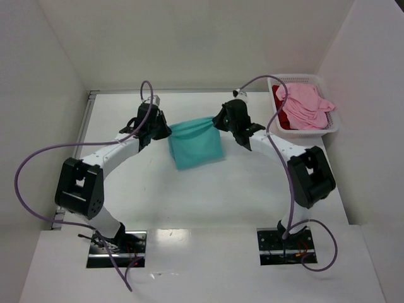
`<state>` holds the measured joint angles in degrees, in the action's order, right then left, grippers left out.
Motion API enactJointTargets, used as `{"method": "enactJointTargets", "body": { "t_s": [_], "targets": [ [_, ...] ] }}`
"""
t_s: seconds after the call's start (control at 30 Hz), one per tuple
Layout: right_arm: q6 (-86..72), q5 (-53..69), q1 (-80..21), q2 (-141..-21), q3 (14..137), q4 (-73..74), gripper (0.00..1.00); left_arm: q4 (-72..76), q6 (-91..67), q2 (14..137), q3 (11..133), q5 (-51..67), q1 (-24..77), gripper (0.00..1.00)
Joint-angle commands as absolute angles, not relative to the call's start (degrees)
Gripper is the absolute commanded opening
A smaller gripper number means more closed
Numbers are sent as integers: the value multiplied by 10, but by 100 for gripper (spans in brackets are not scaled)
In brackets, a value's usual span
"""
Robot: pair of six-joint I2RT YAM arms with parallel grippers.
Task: Fold and stack the t-shirts
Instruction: Fold the long partially folded tshirt into a neat square
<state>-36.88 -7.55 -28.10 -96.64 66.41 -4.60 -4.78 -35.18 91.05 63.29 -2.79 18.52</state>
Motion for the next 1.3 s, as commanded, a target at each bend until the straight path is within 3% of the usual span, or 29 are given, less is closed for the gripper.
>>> {"method": "enactJointTargets", "body": {
  "t_s": [0.0, 0.2, 0.27, 0.37, 0.4, 0.5, 0.53, 0.6, 0.67, 0.73, 0.83, 0.87, 0.97, 1.07, 1.13, 1.27],
  "targets": [
    [-344, -72, -261, -1025, 747, -87, 0, -1, -365, 962, 669, 10, 144, 0],
    [-344, -51, -244, -1109, 806, -92, 0, 19, -365, 1048, 702, 44, 116, 1],
    [-345, -45, -244, -1139, 814, -92, 0, 25, -365, 1064, 713, 52, 102, 14],
    [-337, -40, -244, -1171, 837, -77, 26, 25, -353, 1078, 724, 52, 102, 34],
    [-331, -40, -244, -1171, 837, -77, 40, 25, -353, 1078, 724, 57, 97, 44],
    [-325, -48, -239, -1157, 829, -83, 60, 25, -347, 1050, 719, 57, 97, 67],
    [-320, -48, -239, -1149, 829, -90, 72, 20, -340, 1041, 719, 50, 97, 80],
    [-320, -48, -233, -1120, 816, -97, 85, 12, -335, 1013, 713, 50, 97, 86],
    [-320, -48, -227, -1099, 806, -97, 87, 12, -329, 992, 704, 60, 97, 89],
    [-320, -22, -227, -1066, 777, -118, 87, 27, -329, 969, 684, 83, 97, 89],
    [-327, 14, -227, -1053, 737, -146, 75, 41, -336, 963, 663, 95, 112, 89],
    [-334, 19, -227, -1053, 730, -146, 63, 41, -336, 972, 663, 95, 119, 88],
    [-339, 41, -227, -1060, 709, -133, 58, 52, -341, 986, 644, 122, 131, 81],
    [-345, 54, -227, -1065, 665, -163, 46, 90, -349, 986, 611, 143, 140, 73],
    [-351, 61, -227, -1065, 650, -181, 34, 118, -355, 1008, 611, 165, 145, 49],
    [-351, 89, -227, -1099, 677, -170, 19, 123, -362, 1061, 646, 177, 150, 17]
  ]
}}
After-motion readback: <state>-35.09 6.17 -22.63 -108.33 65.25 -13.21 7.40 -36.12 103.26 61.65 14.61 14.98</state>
